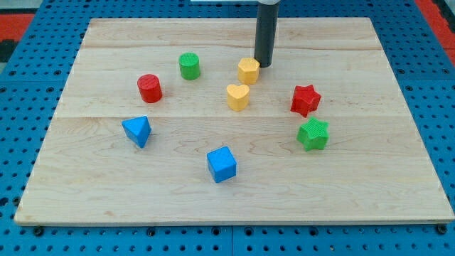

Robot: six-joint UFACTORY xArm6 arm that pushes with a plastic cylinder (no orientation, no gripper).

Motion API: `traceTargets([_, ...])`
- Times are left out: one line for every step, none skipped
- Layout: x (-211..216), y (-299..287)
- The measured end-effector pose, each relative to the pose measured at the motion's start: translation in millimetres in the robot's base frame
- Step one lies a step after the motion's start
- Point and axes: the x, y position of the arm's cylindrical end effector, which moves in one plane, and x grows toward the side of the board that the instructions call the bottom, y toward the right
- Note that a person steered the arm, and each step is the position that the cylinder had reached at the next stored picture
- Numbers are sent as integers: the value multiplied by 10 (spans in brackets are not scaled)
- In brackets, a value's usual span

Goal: Move the red star to the top right of the green circle

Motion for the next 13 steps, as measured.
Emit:
traceTargets([-377,-301])
traceTargets([-144,-502])
traceTargets([-50,-386])
traceTargets([-455,397])
traceTargets([-13,1483])
traceTargets([888,1543])
traceTargets([1176,913])
traceTargets([1184,195])
traceTargets([953,157])
traceTargets([587,173])
traceTargets([210,234])
traceTargets([150,975])
traceTargets([-31,1019])
